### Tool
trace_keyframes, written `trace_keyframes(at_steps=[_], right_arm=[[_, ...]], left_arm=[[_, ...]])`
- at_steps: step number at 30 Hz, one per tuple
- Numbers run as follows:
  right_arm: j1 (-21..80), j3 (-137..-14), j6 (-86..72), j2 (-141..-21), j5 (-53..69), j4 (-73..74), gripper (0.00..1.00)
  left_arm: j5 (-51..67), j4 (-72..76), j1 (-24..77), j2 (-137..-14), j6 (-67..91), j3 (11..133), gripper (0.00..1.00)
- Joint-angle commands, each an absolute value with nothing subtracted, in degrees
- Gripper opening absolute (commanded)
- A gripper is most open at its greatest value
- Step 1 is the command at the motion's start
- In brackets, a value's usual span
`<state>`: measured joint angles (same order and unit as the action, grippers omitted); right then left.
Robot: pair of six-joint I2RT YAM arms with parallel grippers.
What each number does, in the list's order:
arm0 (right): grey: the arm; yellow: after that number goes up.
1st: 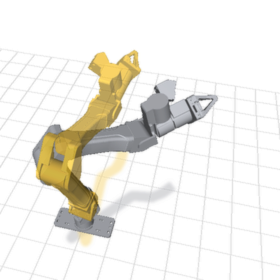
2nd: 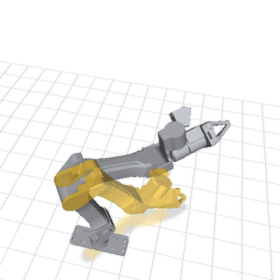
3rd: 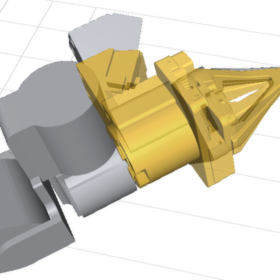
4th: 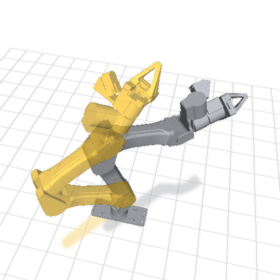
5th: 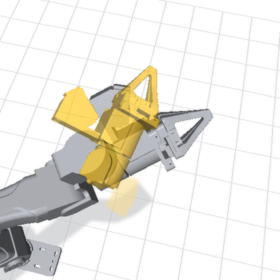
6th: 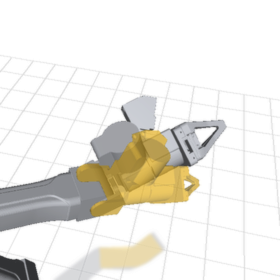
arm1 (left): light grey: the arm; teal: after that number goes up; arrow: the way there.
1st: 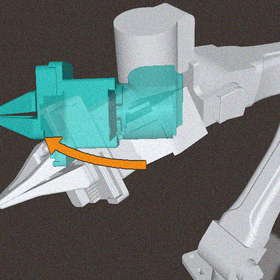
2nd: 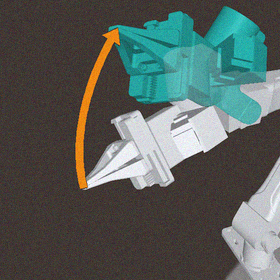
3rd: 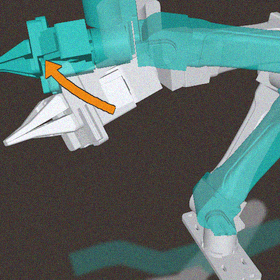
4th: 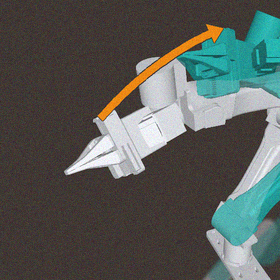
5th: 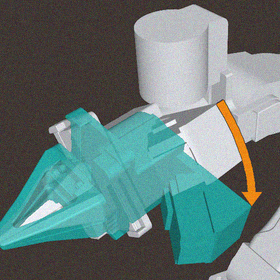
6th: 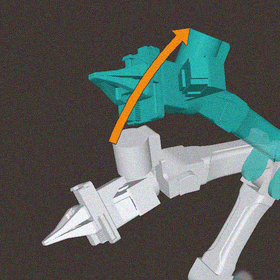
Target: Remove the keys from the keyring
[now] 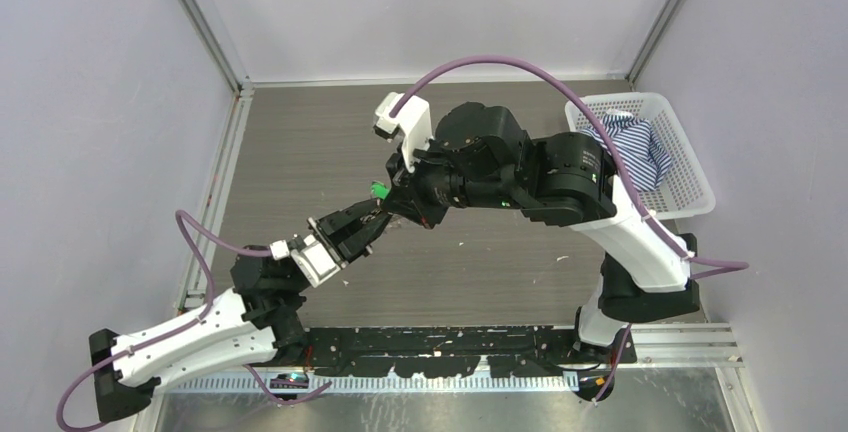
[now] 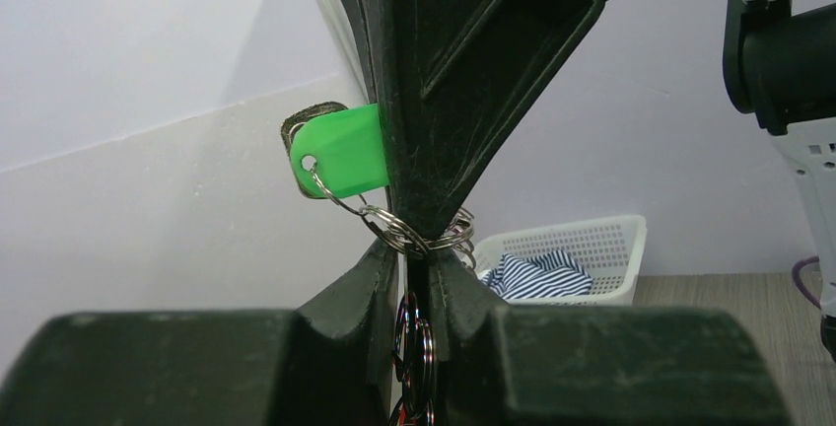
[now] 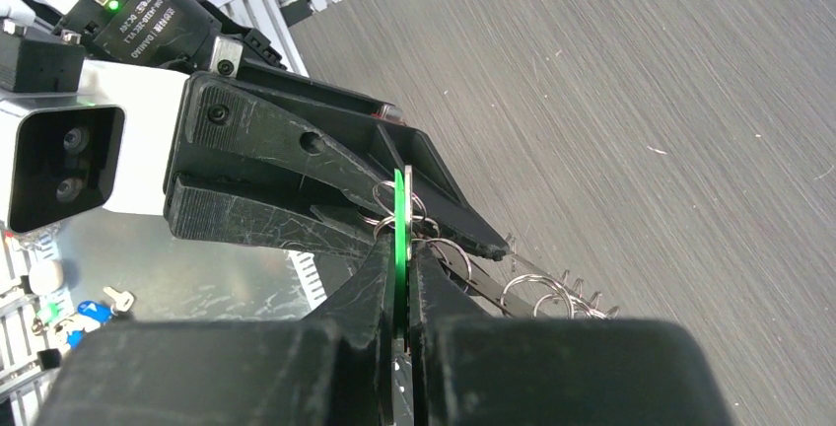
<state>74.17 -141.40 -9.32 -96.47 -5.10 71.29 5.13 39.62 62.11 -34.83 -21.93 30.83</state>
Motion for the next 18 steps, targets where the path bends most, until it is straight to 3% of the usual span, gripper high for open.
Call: trace_keyframes(at_steps=[1, 18], right_arm=[[73.3, -141.4, -11.0, -95.2, -9.0, 66.2, 0.01], [68.8, -141.8, -18.0, -97.0, -6.2, 68.8, 0.01]], left_arm=[[4.9, 46.2, 62.1, -35.5, -23.4, 30.3, 0.00], [3.0, 48.3, 62.1, -35.7, -27.0, 28.9, 0.00]])
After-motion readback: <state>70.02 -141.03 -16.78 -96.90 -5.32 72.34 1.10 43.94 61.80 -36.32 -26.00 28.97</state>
